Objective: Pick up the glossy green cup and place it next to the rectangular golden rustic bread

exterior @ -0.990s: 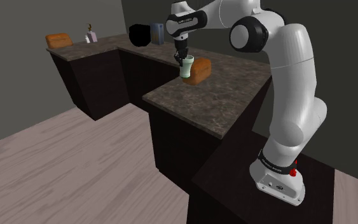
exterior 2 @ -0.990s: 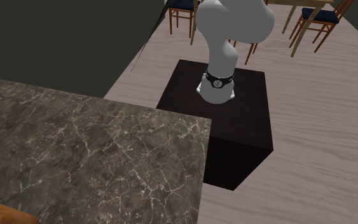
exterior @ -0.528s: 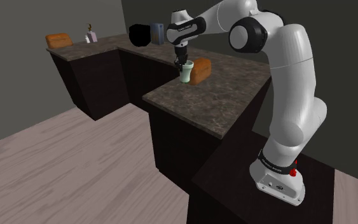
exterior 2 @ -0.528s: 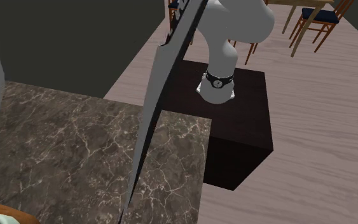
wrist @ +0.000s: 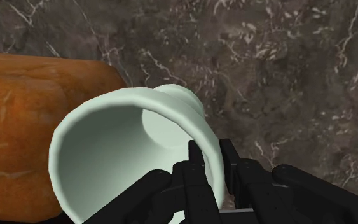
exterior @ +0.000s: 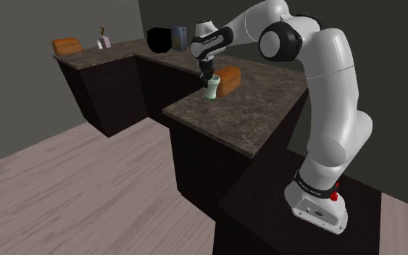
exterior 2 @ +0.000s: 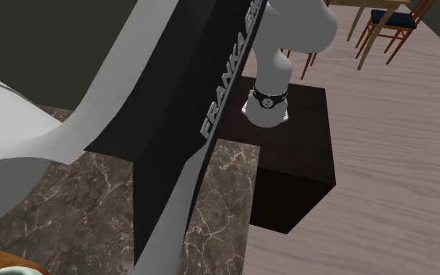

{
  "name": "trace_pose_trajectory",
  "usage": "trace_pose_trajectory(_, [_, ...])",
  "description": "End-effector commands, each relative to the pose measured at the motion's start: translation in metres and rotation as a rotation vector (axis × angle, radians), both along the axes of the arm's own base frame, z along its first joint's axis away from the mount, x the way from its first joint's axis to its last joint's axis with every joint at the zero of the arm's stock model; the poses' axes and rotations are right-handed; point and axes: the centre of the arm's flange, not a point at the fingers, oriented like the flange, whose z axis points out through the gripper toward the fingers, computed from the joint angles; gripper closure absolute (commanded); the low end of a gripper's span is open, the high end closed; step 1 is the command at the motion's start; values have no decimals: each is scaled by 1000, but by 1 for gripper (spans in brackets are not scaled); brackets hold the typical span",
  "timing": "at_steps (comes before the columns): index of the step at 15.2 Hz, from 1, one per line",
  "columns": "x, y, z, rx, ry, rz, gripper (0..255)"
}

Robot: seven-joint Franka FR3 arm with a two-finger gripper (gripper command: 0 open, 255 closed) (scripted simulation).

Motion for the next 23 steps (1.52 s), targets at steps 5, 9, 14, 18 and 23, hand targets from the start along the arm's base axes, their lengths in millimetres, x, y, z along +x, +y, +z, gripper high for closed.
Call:
trace_pose_trajectory(5, [0,0,-1,0,-1,0,255])
trace_pose_trajectory(9, [0,0,-1,0,-1,0,0])
trace_pose_trajectory(14, [-1,4,25,0,-1,0,0])
trace_pose_trajectory(18, [-1,8,49,0,-1,0,0])
trace_pose_trajectory(23, [-1,8,49,0,-1,0,0])
